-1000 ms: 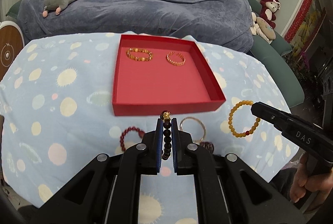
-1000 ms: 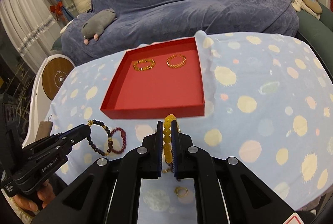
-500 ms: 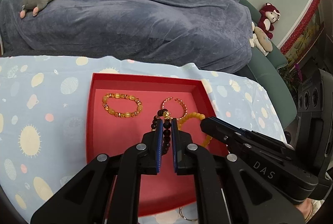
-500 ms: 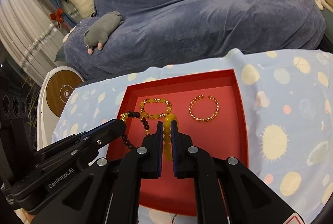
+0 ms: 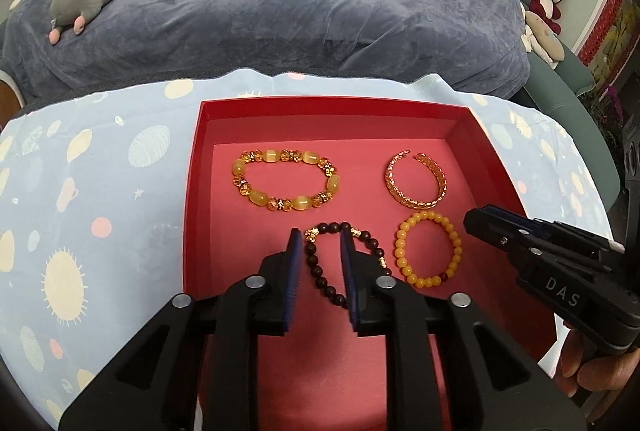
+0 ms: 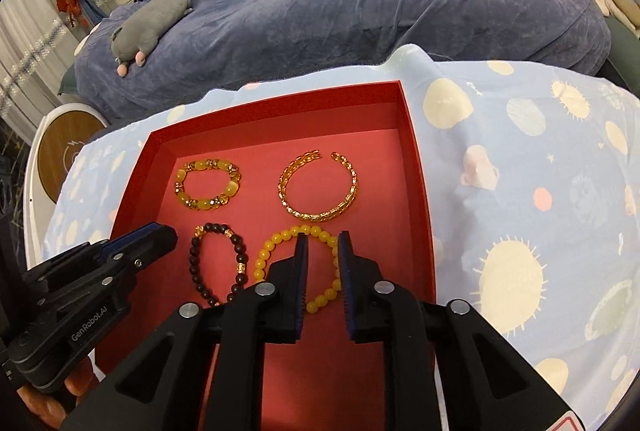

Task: Organize jewelry
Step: 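Grasp the red bead bracelet with the left gripper while the right grasps the gold bangle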

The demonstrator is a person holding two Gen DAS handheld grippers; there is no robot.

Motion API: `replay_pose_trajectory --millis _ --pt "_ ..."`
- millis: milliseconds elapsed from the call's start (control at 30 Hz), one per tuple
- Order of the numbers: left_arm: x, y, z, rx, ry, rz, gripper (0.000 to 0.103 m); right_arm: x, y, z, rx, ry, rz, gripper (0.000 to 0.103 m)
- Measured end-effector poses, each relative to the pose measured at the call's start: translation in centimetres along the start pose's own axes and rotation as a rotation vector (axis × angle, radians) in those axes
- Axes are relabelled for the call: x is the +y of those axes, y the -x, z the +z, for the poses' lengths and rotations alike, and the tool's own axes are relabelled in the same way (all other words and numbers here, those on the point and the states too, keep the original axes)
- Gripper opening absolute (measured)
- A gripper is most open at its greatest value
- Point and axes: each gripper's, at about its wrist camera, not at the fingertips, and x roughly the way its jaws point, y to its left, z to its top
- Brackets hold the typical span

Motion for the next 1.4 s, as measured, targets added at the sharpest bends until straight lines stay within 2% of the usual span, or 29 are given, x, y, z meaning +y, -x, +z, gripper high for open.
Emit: replay_pose_trajectory --millis 33,67,100,333,533,900,1033,1100,1233,1400 --pt "0.0 0.4 -0.1 -0.018 -0.004 0.012 0.037 0.0 0.4 -0.1 -0.013 0.004 -0.003 0.033" --pt "0.0 0.6 -0.1 -0.033 -0.005 0.025 0.045 0.1 0.7 -0.2 -0.022 0.010 -0.003 0.036" --pt "0.0 0.9 -0.1 -0.043 -0.007 0.027 0.046 0.1 1.1 -0.3 -0.028 0.017 -0.006 0.036" --pt "-0.4 3.4 -0.8 -0.073 -0.005 0.026 0.046 0.7 4.0 -1.4 -0.057 0.022 0.003 0.036" --pt "-0.5 6.6 -2.9 -0.095 0.005 0.029 0.046 0.7 6.9 -3.7 -0.063 0.022 -0.003 0.036" --pt "0.3 11.1 -10.1 -0.069 0.035 0.069 0.046 -0.3 10.7 -11.4 -0.018 0.004 -0.049 0.036" --pt "0.6 11.8 -13.3 -0.050 0.055 0.086 0.047 -0.6 11.1 -14.4 0.018 -0.006 -0.060 0.036" --pt "0.8 12.1 -14.9 -0.033 0.064 0.092 0.052 -0.6 11.3 -16.0 0.034 -0.011 -0.060 0.036" --pt "1.3 12.6 -17.5 -0.012 0.101 0.093 0.053 -0.5 11.5 -18.8 0.062 -0.006 -0.059 0.036" --pt "1.6 12.1 -19.3 0.025 0.133 0.115 0.053 -0.7 11.5 -20.9 0.080 -0.028 -0.051 0.036"
